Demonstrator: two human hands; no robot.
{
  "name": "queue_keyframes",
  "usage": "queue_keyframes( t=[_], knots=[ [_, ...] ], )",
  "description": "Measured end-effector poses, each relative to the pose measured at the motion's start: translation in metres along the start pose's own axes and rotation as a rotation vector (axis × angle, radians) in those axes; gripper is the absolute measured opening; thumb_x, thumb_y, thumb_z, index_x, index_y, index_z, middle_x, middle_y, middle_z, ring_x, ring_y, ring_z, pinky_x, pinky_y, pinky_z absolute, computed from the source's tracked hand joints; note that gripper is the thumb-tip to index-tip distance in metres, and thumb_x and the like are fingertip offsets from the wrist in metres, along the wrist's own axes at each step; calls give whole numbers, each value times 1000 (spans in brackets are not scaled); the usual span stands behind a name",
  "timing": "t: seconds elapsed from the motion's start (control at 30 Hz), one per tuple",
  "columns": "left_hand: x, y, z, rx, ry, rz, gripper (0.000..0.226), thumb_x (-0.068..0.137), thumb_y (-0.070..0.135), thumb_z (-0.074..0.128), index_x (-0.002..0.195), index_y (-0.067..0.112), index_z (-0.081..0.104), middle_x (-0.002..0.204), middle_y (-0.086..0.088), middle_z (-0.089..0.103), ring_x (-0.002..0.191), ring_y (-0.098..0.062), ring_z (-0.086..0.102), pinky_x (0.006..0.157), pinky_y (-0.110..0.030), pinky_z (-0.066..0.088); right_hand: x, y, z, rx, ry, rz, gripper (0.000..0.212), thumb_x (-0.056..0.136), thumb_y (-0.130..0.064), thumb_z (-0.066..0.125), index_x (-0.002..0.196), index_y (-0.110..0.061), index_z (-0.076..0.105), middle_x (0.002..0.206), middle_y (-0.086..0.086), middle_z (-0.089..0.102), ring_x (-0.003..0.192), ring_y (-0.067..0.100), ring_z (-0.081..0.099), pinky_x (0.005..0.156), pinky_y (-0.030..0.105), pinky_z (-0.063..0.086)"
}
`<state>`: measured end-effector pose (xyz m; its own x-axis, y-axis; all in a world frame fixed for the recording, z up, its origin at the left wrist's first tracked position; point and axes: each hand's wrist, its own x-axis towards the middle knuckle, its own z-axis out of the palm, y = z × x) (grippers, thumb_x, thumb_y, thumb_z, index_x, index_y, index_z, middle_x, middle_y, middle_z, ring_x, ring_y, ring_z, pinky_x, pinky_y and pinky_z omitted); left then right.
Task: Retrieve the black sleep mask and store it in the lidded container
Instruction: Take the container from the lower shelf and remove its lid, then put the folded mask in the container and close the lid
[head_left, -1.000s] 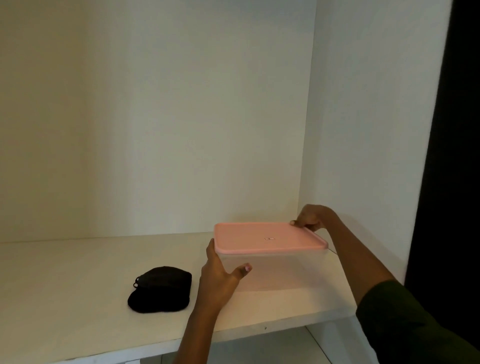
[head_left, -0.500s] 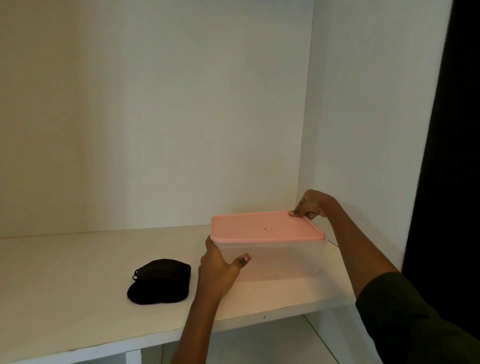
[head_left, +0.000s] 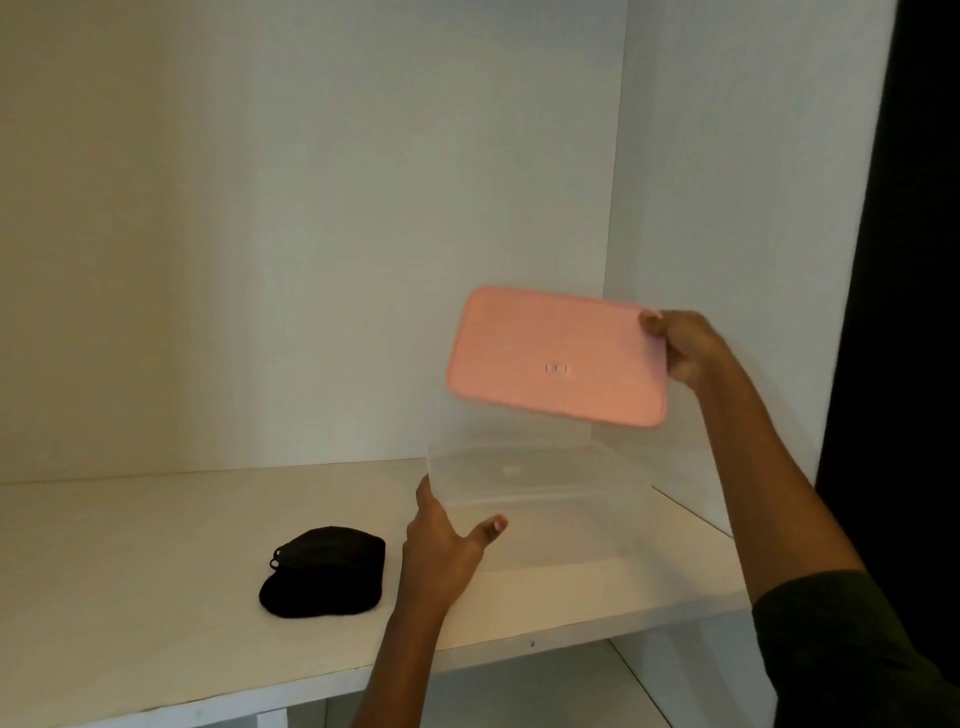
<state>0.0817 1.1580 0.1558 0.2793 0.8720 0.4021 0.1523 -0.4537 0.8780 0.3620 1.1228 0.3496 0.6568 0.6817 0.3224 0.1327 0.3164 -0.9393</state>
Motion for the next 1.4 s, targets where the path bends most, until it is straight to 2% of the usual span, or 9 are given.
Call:
queue_keyframes(
  t=[0.13, 0.23, 0.47, 0.6, 0.83, 0.93, 1.2, 1.33, 1.4],
  knots=[
    [0, -1, 2, 2, 7, 10, 91, 73, 35, 76, 144, 16, 21, 135, -7, 52, 118, -26, 54, 93, -31, 47, -7, -22, -11, -129, 522, -286, 13, 90, -15, 54, 91, -15, 41, 97, 6, 52, 88, 20, 51, 70, 31, 46],
    [0, -1, 2, 5, 5, 19, 89, 74, 34, 75, 143, 16, 22, 135, -7, 51, 119, -26, 53, 92, -30, 46, -26, -9, -10, -343, 639, -384, 20, 94, -10, 48, 99, -16, 30, 112, 18, 57, 98, 28, 57, 85, 34, 44],
    [1, -1, 3, 3, 7, 17, 90, 74, 35, 75, 143, 15, 22, 136, -8, 51, 120, -27, 53, 92, -31, 46, -55, 61, -26, -420, 623, -178, 31, 94, -3, 48, 122, 3, 38, 124, 26, 53, 113, 39, 56, 91, 41, 46],
    [1, -3, 3, 5, 3, 2, 92, 73, 37, 75, 144, 16, 20, 137, -8, 50, 121, -28, 52, 94, -34, 46, -80, 89, -35, -554, 557, -95, 38, 93, 0, 44, 128, -3, 31, 118, 25, 54, 93, 34, 57, 73, 33, 43],
    [0, -3, 2, -14, 4, 13, 91, 73, 35, 76, 143, 16, 22, 136, -7, 51, 120, -26, 53, 89, -27, 43, -96, 100, -60, -1322, 397, 31, 51, 96, -21, 46, 138, -7, 22, 117, 21, 58, 102, 36, 60, 70, 33, 36],
    [-2, 0, 1, -19, 8, 16, 91, 73, 34, 76, 143, 16, 22, 136, -6, 51, 120, -25, 53, 88, -25, 42, -96, 89, -55, -1476, 406, 48, 38, 92, -16, 50, 126, -6, 38, 115, 18, 60, 102, 33, 61, 73, 33, 40],
    [-9, 6, -5, -8, -32, -31, 97, 72, 35, 77, 146, 14, 18, 141, -6, 47, 125, -23, 49, 92, -21, 40, -108, 36, 1, -1442, 334, -224, 35, 95, -23, 47, 120, 1, 48, 119, 22, 60, 109, 40, 58, 87, 39, 46],
    [-7, 11, -12, 34, -134, -150, 126, 63, 39, 83, 150, 16, -5, 158, -9, 19, 141, -29, 29, 114, -40, 31, -127, 16, 52, -1321, 159, -350, 37, 92, -35, 49, 115, -6, 56, 117, 21, 61, 109, 39, 58, 90, 40, 46],
    [-6, 15, -24, 37, -152, -176, 124, 67, 27, 83, 150, 19, -9, 160, -8, 8, 144, -29, 22, 116, -41, 26, -138, 13, 79, -1192, 36, -375, 32, 89, -39, 52, 106, -12, 61, 106, 18, 67, 100, 36, 64, 89, 38, 51]
  ],
)
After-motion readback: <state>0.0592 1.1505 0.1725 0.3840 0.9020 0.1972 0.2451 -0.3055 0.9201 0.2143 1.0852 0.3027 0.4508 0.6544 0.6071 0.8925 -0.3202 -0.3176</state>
